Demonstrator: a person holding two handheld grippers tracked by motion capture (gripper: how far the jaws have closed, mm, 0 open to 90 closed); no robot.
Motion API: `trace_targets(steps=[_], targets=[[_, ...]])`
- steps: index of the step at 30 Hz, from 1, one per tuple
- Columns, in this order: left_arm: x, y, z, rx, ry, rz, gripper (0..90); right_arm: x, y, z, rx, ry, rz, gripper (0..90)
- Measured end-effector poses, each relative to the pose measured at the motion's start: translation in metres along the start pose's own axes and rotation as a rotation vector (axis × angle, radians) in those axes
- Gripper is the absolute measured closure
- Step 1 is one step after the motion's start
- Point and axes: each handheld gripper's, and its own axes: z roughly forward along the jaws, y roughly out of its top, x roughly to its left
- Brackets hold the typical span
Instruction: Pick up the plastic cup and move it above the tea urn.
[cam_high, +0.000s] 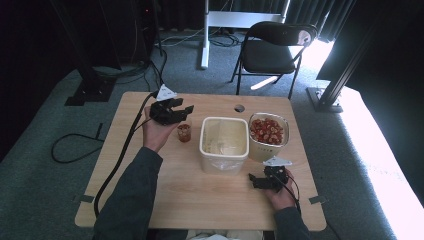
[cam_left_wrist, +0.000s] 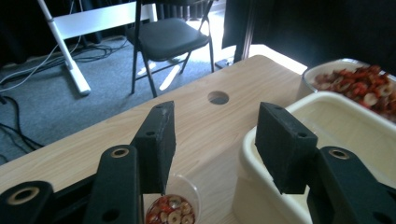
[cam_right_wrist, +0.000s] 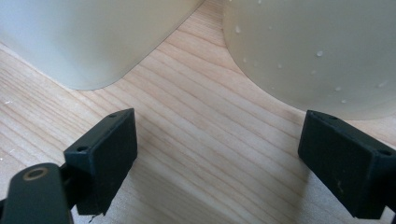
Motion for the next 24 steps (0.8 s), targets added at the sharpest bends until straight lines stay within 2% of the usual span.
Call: trace_targets(steps=[4, 6, 9, 12, 24], targets=[[0.002, -0.005, 0.002, 0.015, 0.011, 0.014, 45.6, 0.0, 0.0, 0.0, 0.0, 0.0, 0.001, 11.3], [0.005, -0.011, 0.003, 0.03, 0.03, 0.015, 43.3, 0.0, 0.0, 0.0, 0.001, 0.0, 0.001, 11.3], [0.012, -0.02, 0.004, 0.024, 0.035, -0.017, 41.9, 0.0, 0.0, 0.0, 0.001, 0.001, 0.002, 11.3], [0.016, -0.029, 0.007, 0.046, 0.055, -0.012, 38.1, 0.0, 0.0, 0.0, 0.001, 0.0, 0.001, 11.3], [0.037, -0.078, 0.014, 0.075, 0.086, -0.089, 32.0, 0.0, 0.0, 0.0, 0.001, 0.001, 0.002, 11.3]])
